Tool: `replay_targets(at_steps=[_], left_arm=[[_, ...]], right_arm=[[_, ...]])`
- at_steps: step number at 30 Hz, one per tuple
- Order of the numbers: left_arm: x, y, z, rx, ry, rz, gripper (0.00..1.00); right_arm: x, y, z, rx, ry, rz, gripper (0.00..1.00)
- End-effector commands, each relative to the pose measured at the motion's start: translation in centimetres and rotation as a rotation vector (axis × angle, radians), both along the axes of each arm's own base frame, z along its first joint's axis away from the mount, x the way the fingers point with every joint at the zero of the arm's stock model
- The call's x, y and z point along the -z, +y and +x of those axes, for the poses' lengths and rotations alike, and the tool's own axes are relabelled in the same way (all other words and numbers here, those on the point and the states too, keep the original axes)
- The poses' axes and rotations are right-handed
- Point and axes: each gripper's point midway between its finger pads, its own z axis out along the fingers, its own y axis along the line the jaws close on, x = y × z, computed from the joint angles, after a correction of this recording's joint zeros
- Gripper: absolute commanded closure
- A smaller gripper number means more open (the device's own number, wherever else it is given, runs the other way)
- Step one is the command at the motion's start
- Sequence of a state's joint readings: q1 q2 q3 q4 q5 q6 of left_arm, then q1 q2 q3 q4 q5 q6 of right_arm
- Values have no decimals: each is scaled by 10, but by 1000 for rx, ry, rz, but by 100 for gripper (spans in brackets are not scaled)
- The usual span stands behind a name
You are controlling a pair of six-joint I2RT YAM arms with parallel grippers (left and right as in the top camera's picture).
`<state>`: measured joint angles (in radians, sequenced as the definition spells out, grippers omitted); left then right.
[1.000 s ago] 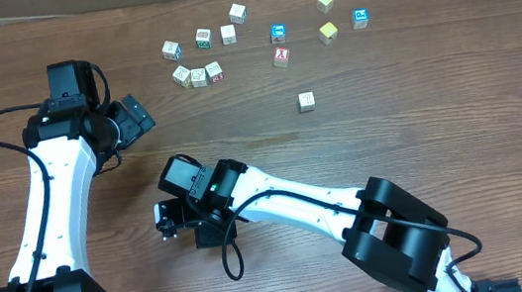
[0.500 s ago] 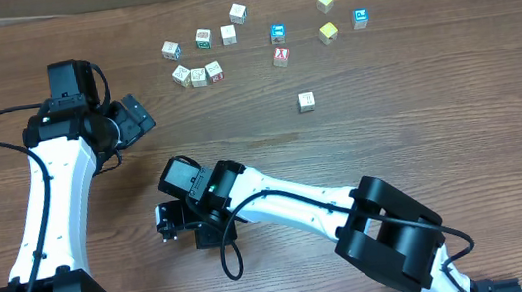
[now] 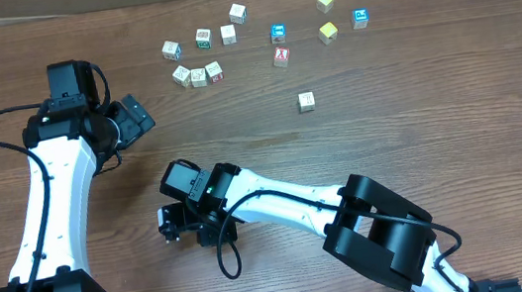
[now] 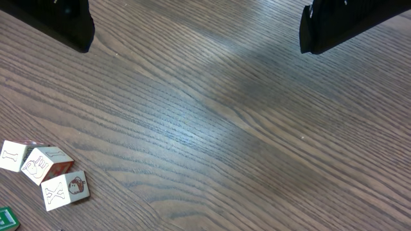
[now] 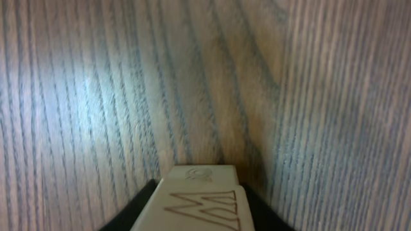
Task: Form a tower
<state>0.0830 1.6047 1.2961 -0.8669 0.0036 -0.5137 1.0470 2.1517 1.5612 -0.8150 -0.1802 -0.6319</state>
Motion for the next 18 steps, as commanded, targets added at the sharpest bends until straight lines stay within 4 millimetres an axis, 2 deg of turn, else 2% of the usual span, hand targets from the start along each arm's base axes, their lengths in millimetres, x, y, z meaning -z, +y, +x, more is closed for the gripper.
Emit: replay_targets(at_steps=[1,7,18], left_arm=[[-6,3,4,9,-17,21,0],[-6,3,4,9,-17,21,0],[-6,3,4,9,-17,21,0]], right_arm=[[3,-1,1,0,14,4,72],[3,-1,1,1,13,7,70],[3,0,1,1,12,9,44]])
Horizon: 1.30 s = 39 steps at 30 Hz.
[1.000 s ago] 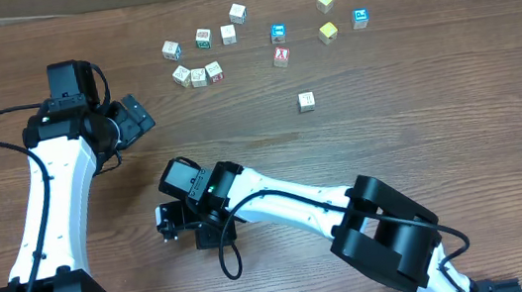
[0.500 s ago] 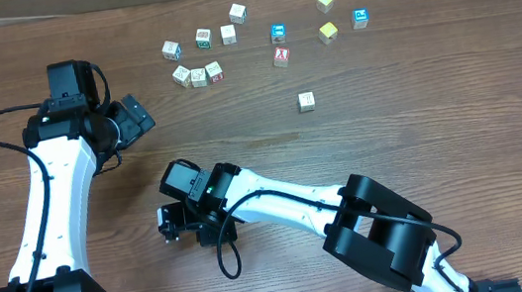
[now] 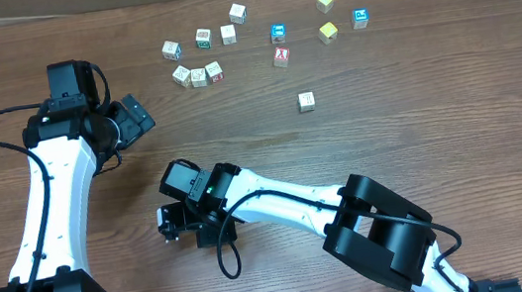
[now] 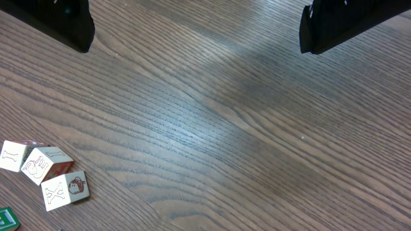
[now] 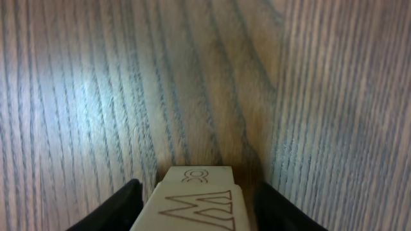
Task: Form a tower
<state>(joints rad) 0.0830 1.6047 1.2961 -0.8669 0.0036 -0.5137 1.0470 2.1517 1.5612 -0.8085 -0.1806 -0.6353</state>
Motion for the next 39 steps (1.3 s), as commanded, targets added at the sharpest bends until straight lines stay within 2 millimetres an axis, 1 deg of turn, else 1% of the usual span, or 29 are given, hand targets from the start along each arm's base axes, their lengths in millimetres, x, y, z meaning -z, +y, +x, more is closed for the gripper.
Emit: replay_targets(at_steps=[1,4,8,13,19,26,30,33,35,39], left_arm=[[-6,3,4,9,-17,21,0],[-6,3,4,9,-17,21,0],[-6,3,4,9,-17,21,1],[-6,3,4,8,-17,21,0],[-6,3,4,8,-17,21,0],[-6,3,4,9,-17,21,0],[-6,3,4,8,-17,21,0],[-6,3,4,8,-17,21,0],[-6,3,4,9,-17,21,1],[-6,3,4,8,-17,21,1]], right_arm=[[3,-1,1,4,14,6,44],[-4,4,1,7,20,19,44],[-21,11,-2,-2,41,51,45],[-35,13,-1,-3,24,78,45],[-35,11,-2,-3,29,70,51],[-38,12,-1,-3,27,73,49],[-40,12,-1,-3,25,77,44],[-44,14,1,-1,16,92,35],[-51,18,4,20,7,115,28],[-72,25,16,61,-21,186,23]])
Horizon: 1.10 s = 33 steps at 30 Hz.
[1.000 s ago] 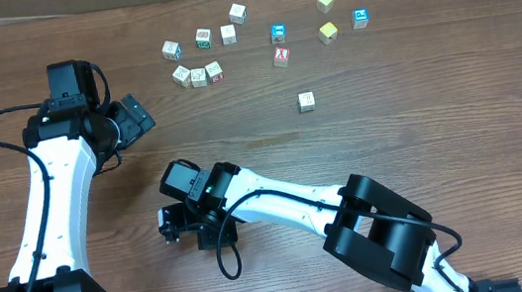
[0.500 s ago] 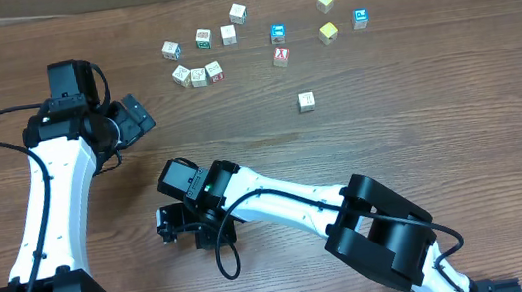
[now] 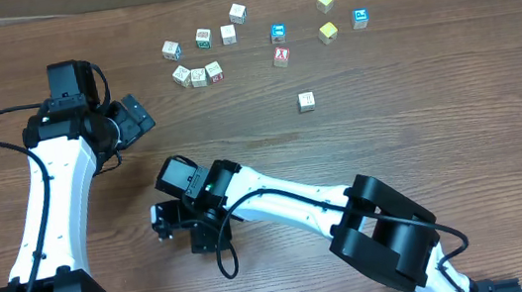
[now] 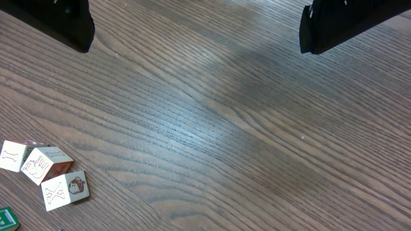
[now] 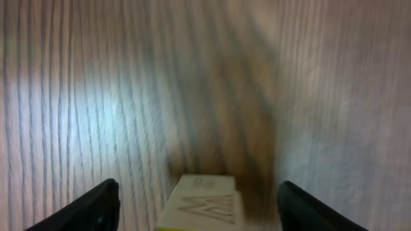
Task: Form a tower
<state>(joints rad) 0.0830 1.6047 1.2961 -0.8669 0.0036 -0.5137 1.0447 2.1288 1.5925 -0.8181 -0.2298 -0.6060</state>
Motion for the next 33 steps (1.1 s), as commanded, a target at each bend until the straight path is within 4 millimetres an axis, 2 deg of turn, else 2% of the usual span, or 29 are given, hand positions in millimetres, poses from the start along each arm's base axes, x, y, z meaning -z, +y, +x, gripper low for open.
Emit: replay_targets(at_steps=[1,8,10,12,16,18,19,21,25,27,29,30,31,33], left_arm=[[-6,3,4,8,-17,21,0],[-6,3,4,8,-17,21,0],[-6,3,4,8,-17,21,0],[-6,3,4,9,-17,21,0],[-6,3,5,10,-23,19,1],[-6,3,5,10,-22,18,0],[-6,2,5,11,-23,14,0],[-5,1,2,9,-11,6,0],[1,-6,-13,25,57,-24,0],[5,-1,-24,19,105,2,10],[10,5,-47,12,201,39,19],[12,5,-55,20,234,41,28],[14,4,-64,45,272,43,44],[20,1,-81,102,344,38,60]], right_arm=[[-59,13,21,54,-60,143,23],[-115,4,46,140,-66,277,22],[-130,-8,67,259,-53,310,21],[-136,-22,88,368,-35,321,20],[-134,-73,140,674,44,305,18],[-129,-106,162,823,87,281,15],[-126,-133,177,937,120,262,8],[-121,-169,192,1062,153,237,1],[-114,-244,217,1262,187,199,0],[-114,-276,228,1336,184,203,0],[-114,-309,239,1413,174,216,0],[-114,-323,243,1444,170,222,0],[-114,-334,246,1468,167,225,0],[-114,-355,250,1515,162,230,0]])
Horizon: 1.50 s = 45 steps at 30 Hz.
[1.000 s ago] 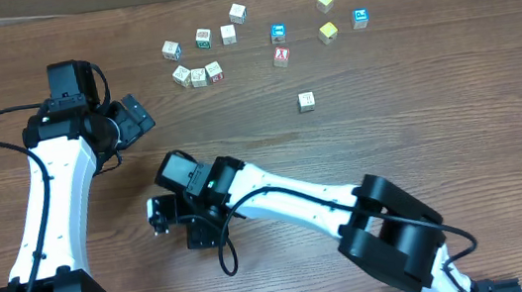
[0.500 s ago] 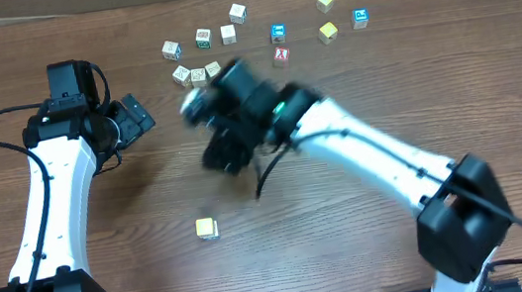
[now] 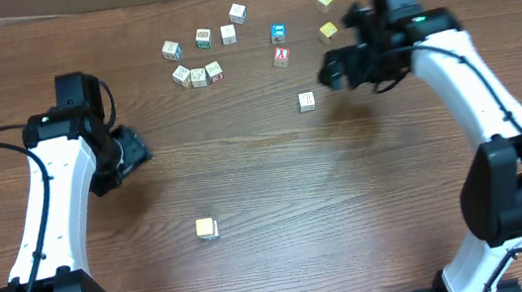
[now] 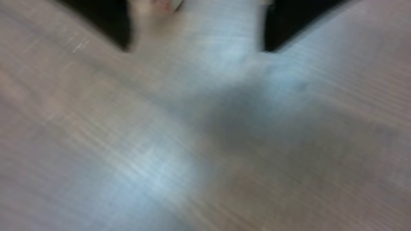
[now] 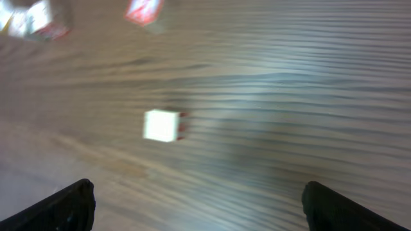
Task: Form a tower
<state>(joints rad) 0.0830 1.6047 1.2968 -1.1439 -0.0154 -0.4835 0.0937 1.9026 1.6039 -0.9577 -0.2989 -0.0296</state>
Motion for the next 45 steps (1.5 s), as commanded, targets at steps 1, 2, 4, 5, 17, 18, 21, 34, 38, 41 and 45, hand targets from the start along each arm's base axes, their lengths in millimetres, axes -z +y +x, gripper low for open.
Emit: replay_targets(at_steps=[1,2,4,5,17,18,21,34,38,41,45], left_arm=[[6,1,-24,108,98,17,67],[10,-1,-31,121,126,4,73],[23,-12,-46,156,174,-56,83],[28,-15,-51,170,190,-74,85],[95,-46,-97,311,265,-177,96],[99,-50,-98,336,259,-184,96],[108,-65,-100,414,232,-208,96],[117,-85,-104,513,232,-145,94],[117,-87,-102,519,221,-157,92],[117,-88,-101,519,215,-158,93],[117,-91,-101,519,213,-179,92]], right_arm=[[-19,-34,11,91,-48,10,0],[-19,-42,12,109,-48,9,0],[-19,-60,14,148,-48,8,0],[-19,-65,14,160,-48,8,0],[-19,-82,15,197,-48,7,0],[-19,-82,15,197,-48,7,0],[-19,-82,15,197,-48,7,0],[-19,-82,15,197,-48,7,0],[-19,-82,15,197,-48,7,0],[-19,-82,15,197,-48,7,0],[-19,-82,15,197,-48,7,0]])
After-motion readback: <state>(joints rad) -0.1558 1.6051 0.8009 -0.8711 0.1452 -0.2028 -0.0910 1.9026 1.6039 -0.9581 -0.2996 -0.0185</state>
